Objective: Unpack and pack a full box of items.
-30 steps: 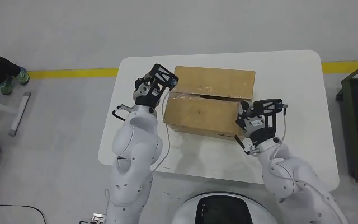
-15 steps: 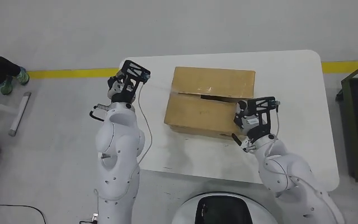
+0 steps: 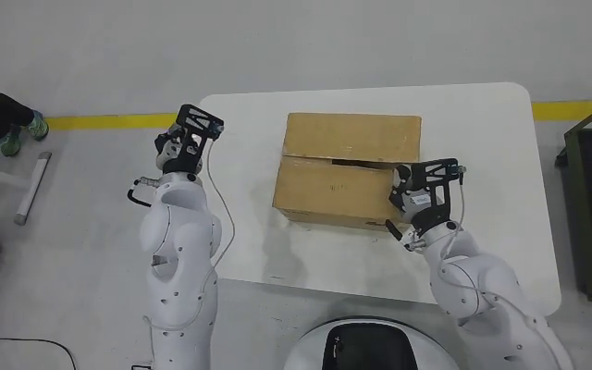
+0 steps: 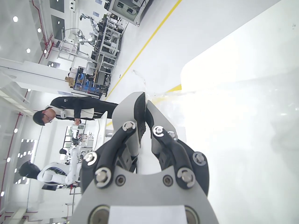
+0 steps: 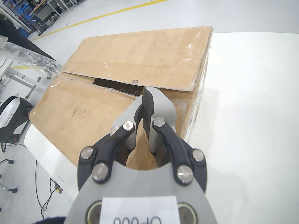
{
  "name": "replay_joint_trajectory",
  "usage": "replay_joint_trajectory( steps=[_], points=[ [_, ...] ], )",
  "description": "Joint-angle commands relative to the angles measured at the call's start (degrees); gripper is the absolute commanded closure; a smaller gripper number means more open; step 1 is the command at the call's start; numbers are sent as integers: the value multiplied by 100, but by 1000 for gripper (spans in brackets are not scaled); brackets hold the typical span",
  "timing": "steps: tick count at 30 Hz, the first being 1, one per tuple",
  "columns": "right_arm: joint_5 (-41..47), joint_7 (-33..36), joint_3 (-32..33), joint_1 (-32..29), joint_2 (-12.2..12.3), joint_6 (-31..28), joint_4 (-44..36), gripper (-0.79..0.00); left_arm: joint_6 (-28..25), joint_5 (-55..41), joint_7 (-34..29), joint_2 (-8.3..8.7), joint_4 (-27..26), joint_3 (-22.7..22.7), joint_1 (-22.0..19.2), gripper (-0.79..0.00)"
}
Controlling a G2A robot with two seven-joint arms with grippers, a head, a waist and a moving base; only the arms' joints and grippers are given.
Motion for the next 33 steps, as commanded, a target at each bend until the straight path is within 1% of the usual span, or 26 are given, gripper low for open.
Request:
replay_joint_trajectory(
  steps=[1, 9, 16, 20, 24, 27, 29, 31, 33],
  points=[
    [-2, 9, 7, -9, -1, -4, -15, 0, 27, -3, -22, 4, -11, -46, 20, -785],
    [-24, 25, 19, -25, -5, -37, -35, 0, -103, -140, -93, 15, -66, -129, 54, -785],
    [-5, 64, 70, -29, -9, -22, -142, 0, -167, 114, -343, 54, -215, -374, 144, -785],
    [-9, 75, 103, -31, -9, -34, -147, 0, -83, -2, -315, 64, -317, -538, 181, -785],
    [-22, 72, 123, -39, -12, -11, -105, 0, 123, -378, -166, 52, -391, -597, 173, -785],
    [-29, 75, 119, -40, -16, -2, -109, 0, 236, -530, -176, 48, -382, -648, 148, -785],
    [-36, 79, 119, -42, -18, 18, -100, 0, 549, -1074, -173, 19, -379, -773, 122, -785],
    [-47, 81, 123, -35, -20, 32, -82, 0, 599, -1228, -172, 18, -399, -821, 111, -785],
    [-33, 84, 127, -28, -24, 58, -65, 0, 788, -1736, -145, -6, -428, -869, 91, -785]
  ],
)
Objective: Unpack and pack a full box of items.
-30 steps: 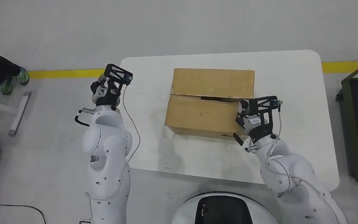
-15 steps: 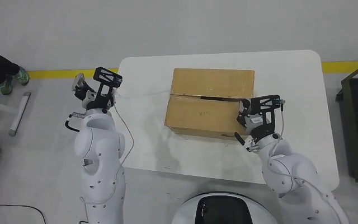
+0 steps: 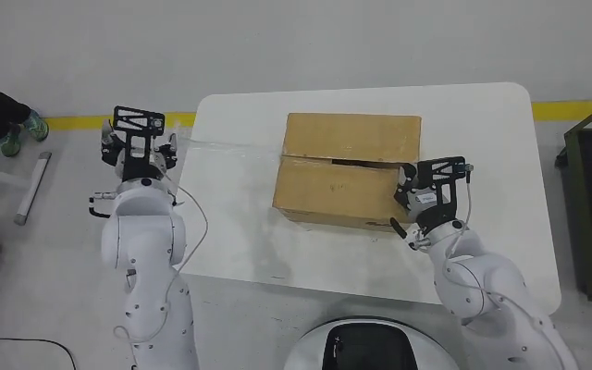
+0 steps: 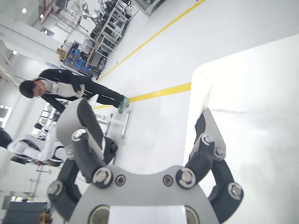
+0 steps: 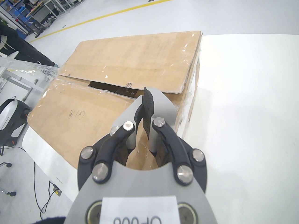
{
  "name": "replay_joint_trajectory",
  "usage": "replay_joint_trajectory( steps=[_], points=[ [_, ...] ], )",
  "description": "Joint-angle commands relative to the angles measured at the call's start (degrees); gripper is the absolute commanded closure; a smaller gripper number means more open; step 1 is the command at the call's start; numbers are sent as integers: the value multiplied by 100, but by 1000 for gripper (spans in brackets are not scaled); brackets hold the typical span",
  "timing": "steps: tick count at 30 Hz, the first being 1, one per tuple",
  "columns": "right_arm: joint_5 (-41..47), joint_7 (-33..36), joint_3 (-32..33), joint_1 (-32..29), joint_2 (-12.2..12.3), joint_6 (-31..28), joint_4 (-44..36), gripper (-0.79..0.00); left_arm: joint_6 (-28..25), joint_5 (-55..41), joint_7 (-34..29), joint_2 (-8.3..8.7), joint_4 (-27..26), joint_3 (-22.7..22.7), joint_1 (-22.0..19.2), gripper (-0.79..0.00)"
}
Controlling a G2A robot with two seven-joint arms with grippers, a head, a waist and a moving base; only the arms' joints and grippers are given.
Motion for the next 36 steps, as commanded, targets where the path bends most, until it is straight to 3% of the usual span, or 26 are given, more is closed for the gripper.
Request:
replay_joint_trajectory(
  steps=[1, 5, 21, 36],
  points=[
    [21, 2, 6, 6, -4, 30, 14, 0, 342, -974, 31, -48, -16, -83, -19, -785],
    [48, 1, 9, 21, -13, 76, 53, 0, 105, -1100, -29, -16, -53, -193, -6, -785],
    [-144, 151, 58, 200, -11, -62, 139, 0, 284, -1763, 161, 61, -261, -586, 3, -785],
    [-295, 385, 160, 256, 1, -185, 62, 0, 32, -1855, 76, 157, -377, -565, -2, -785]
  ],
)
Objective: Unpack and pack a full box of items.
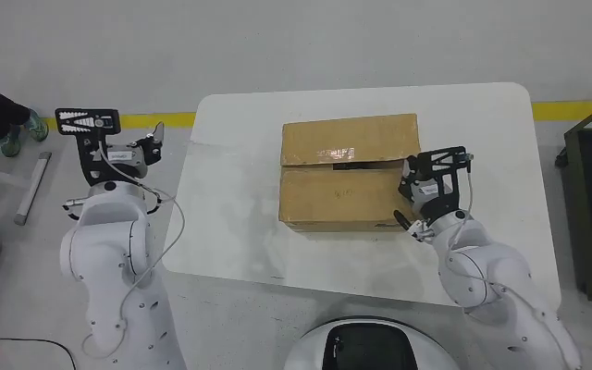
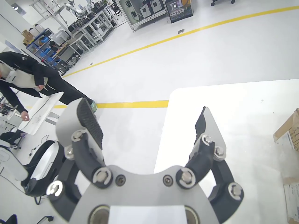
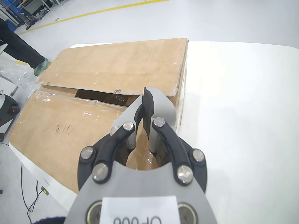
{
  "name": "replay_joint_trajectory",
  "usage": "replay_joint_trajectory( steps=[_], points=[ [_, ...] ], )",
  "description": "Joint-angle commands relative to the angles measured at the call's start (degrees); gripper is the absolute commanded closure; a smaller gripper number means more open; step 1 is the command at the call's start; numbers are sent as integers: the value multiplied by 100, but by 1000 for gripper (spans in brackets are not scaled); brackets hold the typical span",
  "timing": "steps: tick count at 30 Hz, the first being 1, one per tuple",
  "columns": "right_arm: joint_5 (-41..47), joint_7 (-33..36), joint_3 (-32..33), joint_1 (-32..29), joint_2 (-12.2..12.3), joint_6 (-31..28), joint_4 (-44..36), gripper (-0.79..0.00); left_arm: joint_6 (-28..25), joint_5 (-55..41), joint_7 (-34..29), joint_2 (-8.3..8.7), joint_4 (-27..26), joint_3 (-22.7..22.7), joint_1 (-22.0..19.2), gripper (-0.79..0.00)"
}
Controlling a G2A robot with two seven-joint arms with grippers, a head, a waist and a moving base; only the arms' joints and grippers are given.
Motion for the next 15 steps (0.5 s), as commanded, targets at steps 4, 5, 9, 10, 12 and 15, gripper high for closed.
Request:
replay_joint_trajectory(
  steps=[4, 5, 9, 10, 12, 15],
  points=[
    [104, -76, 48, -22, -4, -14, -120, 0, -250, 15, 4, 39, -113, 102, -70, -785],
    [172, -120, 72, -30, -7, 1, -196, 0, -336, 25, 2, 46, -134, 160, -87, -785],
    [417, -258, 203, -93, -14, 46, -403, 0, -624, -97, -19, 50, -227, 583, -193, -785],
    [435, -258, 248, -108, -11, 51, -442, 0, -768, -149, 6, 47, -261, 783, -230, -785],
    [544, -249, 342, -145, -13, 130, -533, 0, -770, -273, -28, 26, -252, 1123, -302, -785],
    [597, -207, 524, -218, -4, 203, -665, -71, -842, -560, -23, -35, -180, 1914, -429, -785]
  ],
)
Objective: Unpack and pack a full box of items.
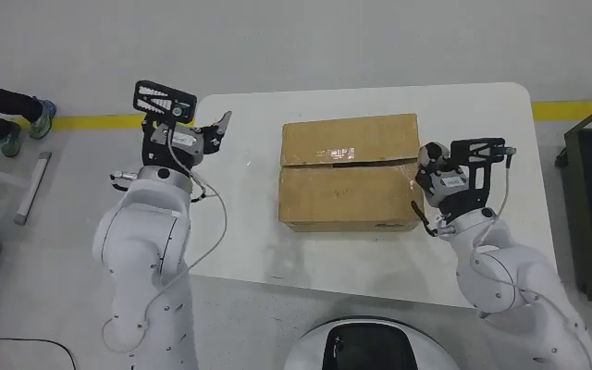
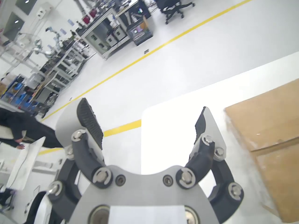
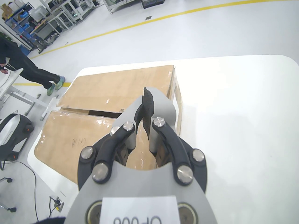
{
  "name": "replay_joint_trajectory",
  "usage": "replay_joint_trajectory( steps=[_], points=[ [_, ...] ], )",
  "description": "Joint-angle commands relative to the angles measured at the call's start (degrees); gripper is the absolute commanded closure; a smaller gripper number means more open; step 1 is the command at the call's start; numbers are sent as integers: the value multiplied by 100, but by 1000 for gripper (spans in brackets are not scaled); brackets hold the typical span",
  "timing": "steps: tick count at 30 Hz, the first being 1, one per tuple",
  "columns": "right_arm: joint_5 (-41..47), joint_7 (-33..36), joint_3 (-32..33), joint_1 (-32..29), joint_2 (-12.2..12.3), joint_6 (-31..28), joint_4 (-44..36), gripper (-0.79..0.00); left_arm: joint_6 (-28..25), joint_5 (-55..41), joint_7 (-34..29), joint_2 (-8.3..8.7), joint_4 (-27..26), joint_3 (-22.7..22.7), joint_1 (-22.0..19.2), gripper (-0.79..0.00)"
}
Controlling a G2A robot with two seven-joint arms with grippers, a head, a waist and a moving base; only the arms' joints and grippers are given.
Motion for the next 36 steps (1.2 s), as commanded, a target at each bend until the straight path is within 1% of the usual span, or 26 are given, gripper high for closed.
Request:
replay_joint_trajectory(
  steps=[1, 2, 3, 4, 6, 7, 10, 15, 17, 20, 25, 28, 33, 34, 35, 36],
  points=[
    [22, 23, 139, -61, 7, 60, -80, -77, 19, -127, -15, -46, 105, 608, -101, -785],
    [21, 29, 228, -96, 12, 94, -119, -86, 0, -214, 2, -73, 176, 885, -168, -785],
    [28, 26, 326, -134, 17, 126, -157, -120, -152, -128, -5, -85, 271, 1141, -256, -785],
    [38, 36, 427, -182, 23, 136, -190, -132, -171, -44, -27, -99, 403, 1321, -327, -785],
    [-14, 58, 662, -297, 42, 140, -242, -123, -39, -120, -101, -151, 674, 1687, -410, -785],
    [-19, 60, 791, -361, 50, 149, -261, -126, -152, -61, -104, -171, 770, 1917, -486, -785],
    [9, 77, 1178, -574, 71, 163, -305, -126, -146, -53, -60, -242, 1088, 2405, -629, -785],
    [85, 69, 1608, -935, 91, 139, -353, -117, -498, 786, -14, -305, 1617, 3102, -960, -785],
    [114, 40, 1700, -1058, 94, 116, -395, -117, -549, 868, 66, -339, 1794, 3258, -1046, -785],
    [156, -7, 1779, -1199, 95, 105, -437, -102, -813, 1434, 66, -353, 2078, 3496, -1234, -785],
    [202, -76, 1856, -1324, 94, 126, -486, -92, -933, 1592, 174, -391, 2353, 3592, -1327, -785],
    [206, -108, 1890, -1374, 95, 135, -493, -83, -1097, 1972, 128, -398, 2494, 3678, -1435, -785],
    [222, -146, 1904, -1428, 95, 131, -503, -80, -983, 2427, 224, -411, 2603, 3705, -1486, -785],
    [222, -150, 1899, -1440, 94, 139, -502, -80, -981, 2541, 248, -412, 2638, 3726, -1488, -659],
    [219, -160, 1890, -1450, 93, 150, -503, -80, -966, 2666, 280, -411, 2670, 3742, -1492, -480],
    [214, -168, 1877, -1461, 93, 156, -498, -77, -924, 2756, 332, -412, 2704, 3750, -1483, -268]
  ],
)
